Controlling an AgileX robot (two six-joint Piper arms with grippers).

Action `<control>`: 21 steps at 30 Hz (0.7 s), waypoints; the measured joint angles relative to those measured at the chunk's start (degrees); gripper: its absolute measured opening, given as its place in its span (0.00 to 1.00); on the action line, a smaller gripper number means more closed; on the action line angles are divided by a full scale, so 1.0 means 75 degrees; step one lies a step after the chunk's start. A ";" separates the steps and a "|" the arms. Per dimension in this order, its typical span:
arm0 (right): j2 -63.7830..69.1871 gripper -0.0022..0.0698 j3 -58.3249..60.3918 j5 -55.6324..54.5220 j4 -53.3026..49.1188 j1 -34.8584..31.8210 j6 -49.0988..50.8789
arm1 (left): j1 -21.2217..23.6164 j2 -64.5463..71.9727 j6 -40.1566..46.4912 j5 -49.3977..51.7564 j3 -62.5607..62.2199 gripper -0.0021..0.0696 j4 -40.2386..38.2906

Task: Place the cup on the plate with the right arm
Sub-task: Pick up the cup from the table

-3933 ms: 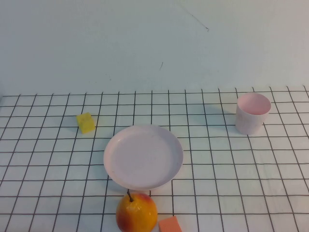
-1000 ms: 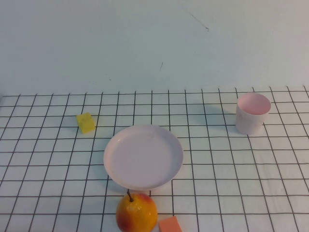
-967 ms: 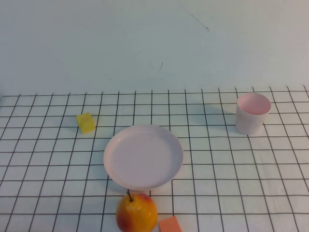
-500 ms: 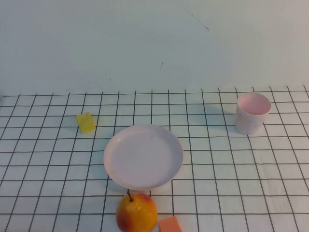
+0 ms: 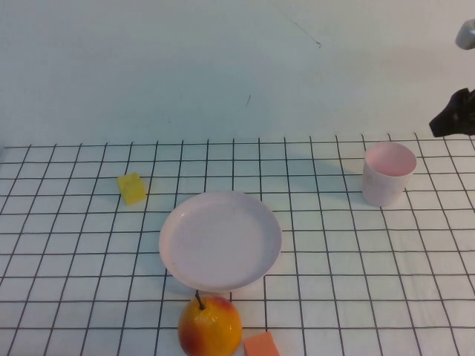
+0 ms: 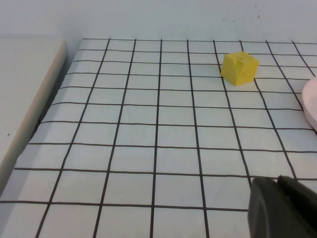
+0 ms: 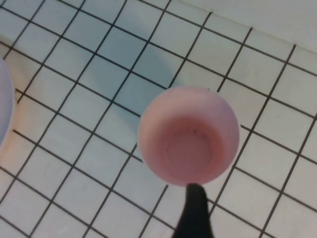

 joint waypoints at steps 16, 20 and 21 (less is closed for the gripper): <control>0.2773 0.55 -0.1861 -0.0040 -0.0211 0.0596 -0.0479 | 0.0000 0.0000 0.0000 0.0000 0.0000 0.03 0.0000; 0.2967 0.31 -0.1935 -0.0048 -0.0230 0.0606 -0.0548 | 0.0000 0.0000 0.0000 0.0000 0.0000 0.03 0.0000; 0.2970 0.24 -0.1935 -0.0048 -0.0277 0.0606 -0.0554 | 0.0000 0.0000 0.0000 0.0000 0.0000 0.03 0.0000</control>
